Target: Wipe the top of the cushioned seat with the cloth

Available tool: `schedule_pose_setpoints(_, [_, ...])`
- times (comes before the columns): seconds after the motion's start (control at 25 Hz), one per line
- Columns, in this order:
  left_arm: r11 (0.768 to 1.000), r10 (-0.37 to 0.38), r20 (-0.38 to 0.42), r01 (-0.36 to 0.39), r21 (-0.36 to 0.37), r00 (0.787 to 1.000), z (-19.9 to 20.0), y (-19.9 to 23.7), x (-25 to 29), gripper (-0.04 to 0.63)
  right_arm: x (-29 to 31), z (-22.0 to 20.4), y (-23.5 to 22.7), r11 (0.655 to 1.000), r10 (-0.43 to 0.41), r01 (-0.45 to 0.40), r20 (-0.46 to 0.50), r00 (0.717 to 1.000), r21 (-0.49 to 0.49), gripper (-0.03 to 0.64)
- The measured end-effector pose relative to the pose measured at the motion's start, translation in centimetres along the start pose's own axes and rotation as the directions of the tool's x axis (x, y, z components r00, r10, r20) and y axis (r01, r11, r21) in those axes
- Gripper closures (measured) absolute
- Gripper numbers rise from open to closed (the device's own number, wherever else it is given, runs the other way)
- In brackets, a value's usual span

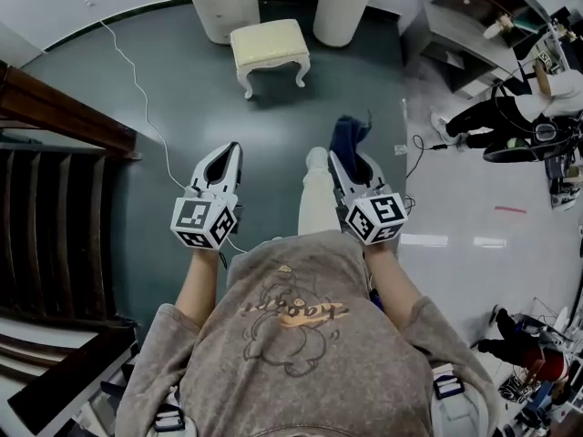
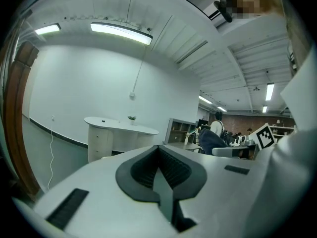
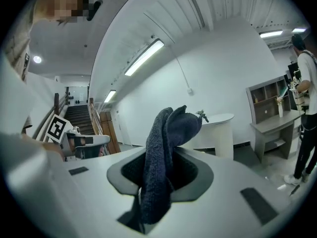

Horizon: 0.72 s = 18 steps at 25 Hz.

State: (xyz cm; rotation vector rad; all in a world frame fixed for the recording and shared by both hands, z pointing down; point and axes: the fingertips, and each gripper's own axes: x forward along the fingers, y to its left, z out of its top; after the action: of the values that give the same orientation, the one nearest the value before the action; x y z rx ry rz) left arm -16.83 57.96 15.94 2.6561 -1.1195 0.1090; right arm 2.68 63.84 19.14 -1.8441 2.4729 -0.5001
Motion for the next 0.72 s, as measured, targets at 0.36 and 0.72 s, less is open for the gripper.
schedule_pose_setpoints(0.36, [0.996, 0.075, -0.003, -0.075, -0.036, 0.997, 3.0, 5.2, 13.1, 0.586, 12.4, 4.8, -8.7, 0.995, 0.097, -0.098, -0.029, 0.995, -0.019, 0.499])
schedule_pose_setpoints(0.72, [0.981, 0.179, 0.000, -0.178, -0.082, 0.984, 7.4, 9.8, 27.0, 0.586, 23.5, 10.0, -19.4, 0.984, 0.176, -0.179, -0.105, 0.979, -0.021, 0.499])
